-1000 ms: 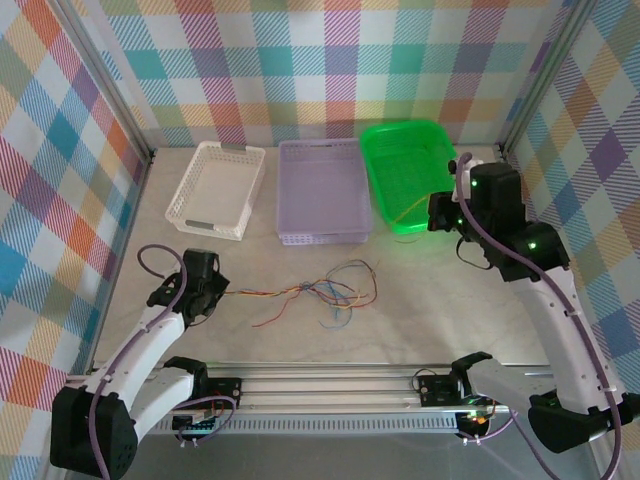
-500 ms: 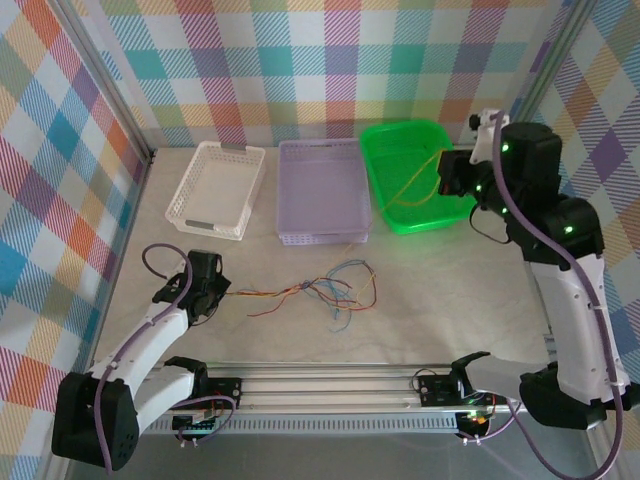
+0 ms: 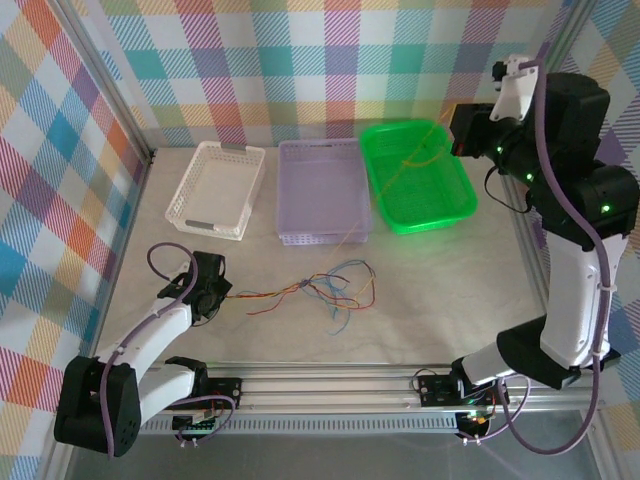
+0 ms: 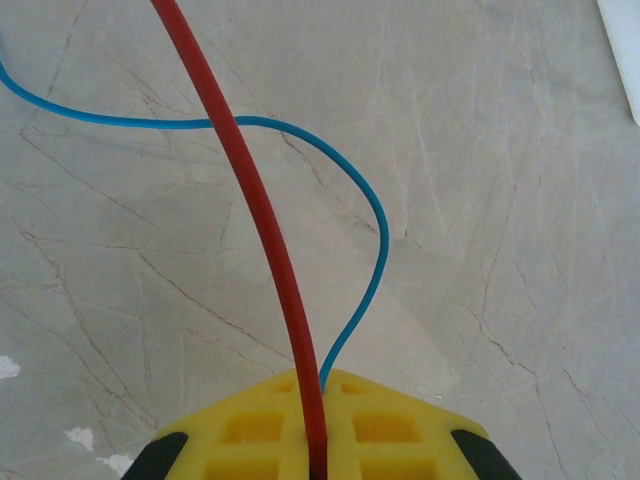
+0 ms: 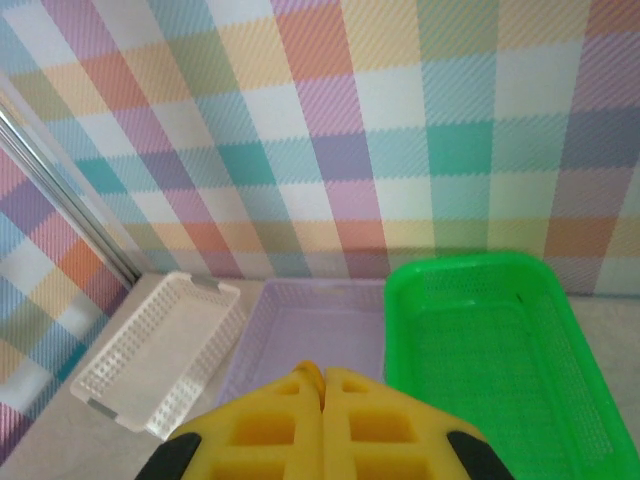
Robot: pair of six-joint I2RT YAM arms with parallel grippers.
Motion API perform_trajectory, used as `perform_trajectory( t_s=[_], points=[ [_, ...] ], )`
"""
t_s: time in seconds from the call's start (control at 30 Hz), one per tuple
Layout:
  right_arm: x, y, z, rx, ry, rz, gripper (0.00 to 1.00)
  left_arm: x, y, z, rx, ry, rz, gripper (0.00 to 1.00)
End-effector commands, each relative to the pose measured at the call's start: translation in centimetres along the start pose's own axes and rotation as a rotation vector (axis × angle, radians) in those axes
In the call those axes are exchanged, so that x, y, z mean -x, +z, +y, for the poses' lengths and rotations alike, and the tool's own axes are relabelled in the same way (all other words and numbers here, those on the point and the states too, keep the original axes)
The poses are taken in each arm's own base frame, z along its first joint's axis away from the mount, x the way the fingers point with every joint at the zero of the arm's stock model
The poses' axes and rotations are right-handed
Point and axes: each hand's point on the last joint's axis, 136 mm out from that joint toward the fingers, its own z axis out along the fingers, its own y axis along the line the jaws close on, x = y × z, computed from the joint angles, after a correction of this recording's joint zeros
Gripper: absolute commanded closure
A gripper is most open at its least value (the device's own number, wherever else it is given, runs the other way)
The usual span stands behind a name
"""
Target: Untangle the cables
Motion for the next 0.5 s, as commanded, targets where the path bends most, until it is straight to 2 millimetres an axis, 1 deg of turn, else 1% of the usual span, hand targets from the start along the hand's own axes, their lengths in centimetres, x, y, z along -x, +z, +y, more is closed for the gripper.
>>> perform_trajectory(
  t_s=[0.0,0.13,0.23,0.3,0.4,0.43,0.47],
  points=[
    [1.5,-1.7,0.4,0.018,-0.012,-0.047,1.00,0.5,0.6,1.1,0.043,0.017,-0.033,1.00],
    [2.7,-2.6,0.9,0.047,0.013,-0.101,1.00,0.4,1.1,1.5,0.061,0.023,-0.036,1.00],
    [3.0,-2.9,1.5,0.078,0.015,-0.115,1.00,0.3,1.4,1.7,0.073,0.027,-0.034,1.00],
    [3.4,-3.5,1.8,0.100,0.021,-0.134,1.00,0.2,1.7,1.7,0.078,0.032,-0.035,1.00],
    [3.4,-3.7,3.1,0.176,0.044,-0.129,1.00,-0.5,2.4,1.8,0.082,0.036,-0.005,1.00],
    [3.3,-3.7,3.4,0.195,0.052,-0.122,1.00,-0.3,2.6,0.9,0.049,0.032,-0.009,1.00],
    [3.2,-3.6,3.8,0.219,0.058,-0.112,1.00,-0.4,2.7,0.6,0.042,0.035,-0.001,1.00]
  ],
)
